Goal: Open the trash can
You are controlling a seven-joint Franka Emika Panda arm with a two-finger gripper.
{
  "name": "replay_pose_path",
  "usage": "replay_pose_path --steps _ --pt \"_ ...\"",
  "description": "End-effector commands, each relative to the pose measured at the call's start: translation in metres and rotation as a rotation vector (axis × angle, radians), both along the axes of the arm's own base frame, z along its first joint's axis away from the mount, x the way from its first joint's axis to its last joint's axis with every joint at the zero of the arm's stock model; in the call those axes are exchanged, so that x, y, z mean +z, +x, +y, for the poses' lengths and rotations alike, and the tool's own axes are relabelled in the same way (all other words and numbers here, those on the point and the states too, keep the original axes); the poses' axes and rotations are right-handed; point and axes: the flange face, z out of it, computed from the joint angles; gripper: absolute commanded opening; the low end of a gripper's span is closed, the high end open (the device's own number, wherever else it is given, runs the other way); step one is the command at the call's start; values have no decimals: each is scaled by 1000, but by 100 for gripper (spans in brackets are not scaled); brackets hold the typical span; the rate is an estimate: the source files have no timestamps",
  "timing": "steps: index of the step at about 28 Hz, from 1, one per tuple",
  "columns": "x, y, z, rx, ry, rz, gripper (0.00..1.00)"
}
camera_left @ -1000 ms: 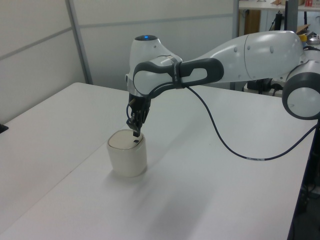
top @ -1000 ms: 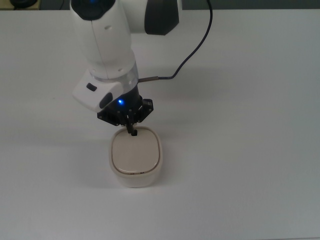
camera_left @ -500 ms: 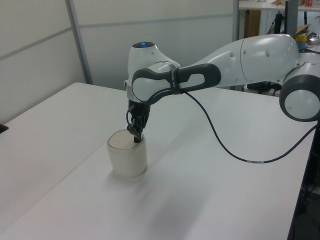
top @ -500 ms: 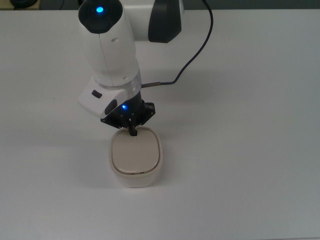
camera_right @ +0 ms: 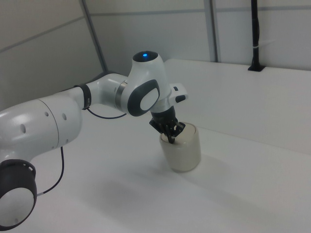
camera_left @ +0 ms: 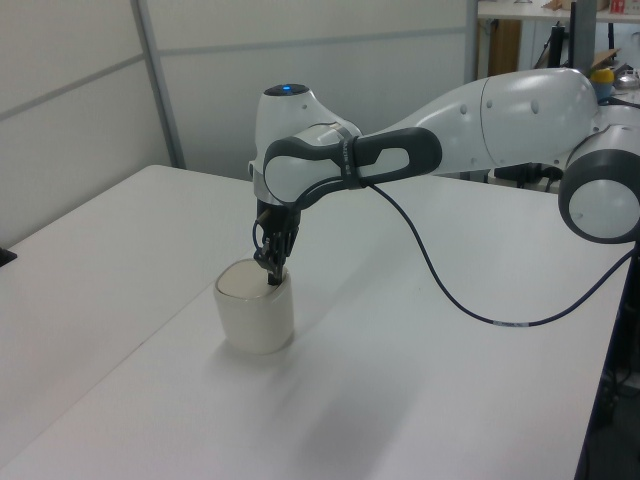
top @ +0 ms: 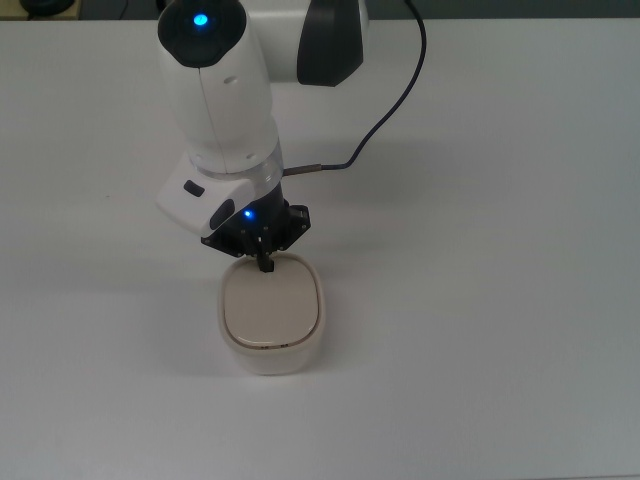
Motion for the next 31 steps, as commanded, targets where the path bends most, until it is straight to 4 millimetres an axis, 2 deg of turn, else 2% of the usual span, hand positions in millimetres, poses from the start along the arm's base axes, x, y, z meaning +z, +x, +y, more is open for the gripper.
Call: replay_pose_path --steps 1,4,5,10,13,16,17,21,24,26,28,29,31 --pt "7 -2 -11 -34 -7 -24 0" --pt "20 -6 -15 -36 -8 -34 0" --pt "36 -9 -23 -48 -4 -55 0" --pt "59 -21 -32 -55 5 -41 0" --pt "85 -32 -43 -67 6 -44 0" --pt "100 -41 -47 -70 7 -38 0" --pt "111 -48 -53 -72 7 -34 0" --pt "133 -64 -66 -61 4 -18 6" --pt "149 -80 -80 -53 3 5 17" --pt "159 -88 -88 -52 0 9 30" --pt "167 -95 -97 -53 -5 8 36" --pt "175 -102 -108 -62 -3 4 46" --pt "183 -109 -118 -72 -6 6 56"
